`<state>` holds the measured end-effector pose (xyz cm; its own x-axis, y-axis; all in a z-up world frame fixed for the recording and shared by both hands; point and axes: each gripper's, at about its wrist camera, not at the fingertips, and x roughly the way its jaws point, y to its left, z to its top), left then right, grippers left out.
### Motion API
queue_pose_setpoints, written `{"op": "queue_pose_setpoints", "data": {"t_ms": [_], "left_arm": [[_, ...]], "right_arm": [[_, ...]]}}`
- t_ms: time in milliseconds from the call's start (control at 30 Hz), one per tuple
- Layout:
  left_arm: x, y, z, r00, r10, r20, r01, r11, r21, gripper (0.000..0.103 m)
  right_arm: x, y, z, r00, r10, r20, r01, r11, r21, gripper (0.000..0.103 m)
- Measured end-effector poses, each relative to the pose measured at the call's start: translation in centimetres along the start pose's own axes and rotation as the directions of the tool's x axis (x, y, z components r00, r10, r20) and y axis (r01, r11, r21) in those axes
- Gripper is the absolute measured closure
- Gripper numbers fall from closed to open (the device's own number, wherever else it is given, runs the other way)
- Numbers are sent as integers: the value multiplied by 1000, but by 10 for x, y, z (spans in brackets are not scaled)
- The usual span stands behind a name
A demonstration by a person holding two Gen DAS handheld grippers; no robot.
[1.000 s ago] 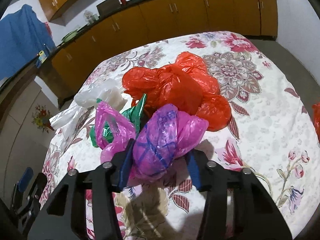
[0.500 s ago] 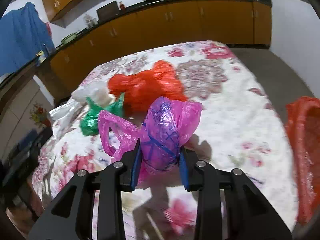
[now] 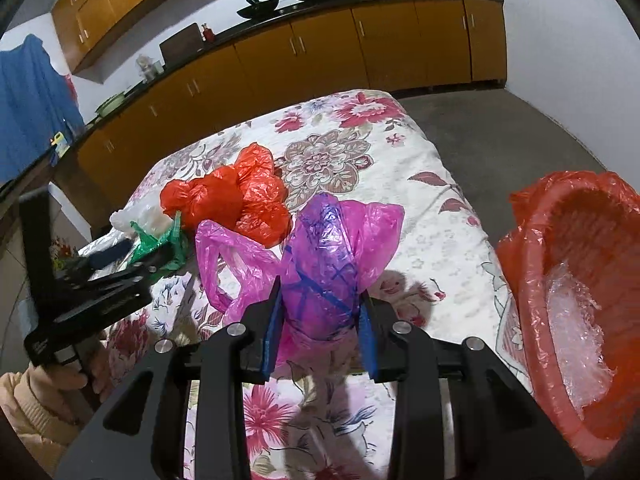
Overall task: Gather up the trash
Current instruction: 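Grasp pink-purple bag with right tool while left tool grasps green bag, then carry both bags over the wastebasket and open both tools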
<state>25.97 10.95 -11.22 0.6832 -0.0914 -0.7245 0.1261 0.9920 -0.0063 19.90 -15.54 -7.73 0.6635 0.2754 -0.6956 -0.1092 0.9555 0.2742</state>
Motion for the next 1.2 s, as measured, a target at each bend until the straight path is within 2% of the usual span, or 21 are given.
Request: {"op": "queue_pose_setpoints", "data": {"t_ms": [67,200,367,867,1200], "left_arm": [[7,2,1,1000,-18,-24,18,1000,-8,31],[20,4,-1,995,-59,-77,58,998,-14,49],[18,-1,-6,995,-64,-71,64,998,3,63],[-38,-11,-26,994,-107,-16,107,994,-9,66],[-66,-45,-22,984,-175,19,175,984,32,66]], "right_arm": [[1,-2,0,1000,2,-1,-2,1000,7,69],[1,-4,0,1000,6,-1,-6,1000,15,69],[-3,-5,-1,1000,7,3,-7,1000,17,69],[-44,-16,-2,998,-12,58,11,999,33,69],[-73,-38,-5,993,-59,101,53,996,65,69]]}}
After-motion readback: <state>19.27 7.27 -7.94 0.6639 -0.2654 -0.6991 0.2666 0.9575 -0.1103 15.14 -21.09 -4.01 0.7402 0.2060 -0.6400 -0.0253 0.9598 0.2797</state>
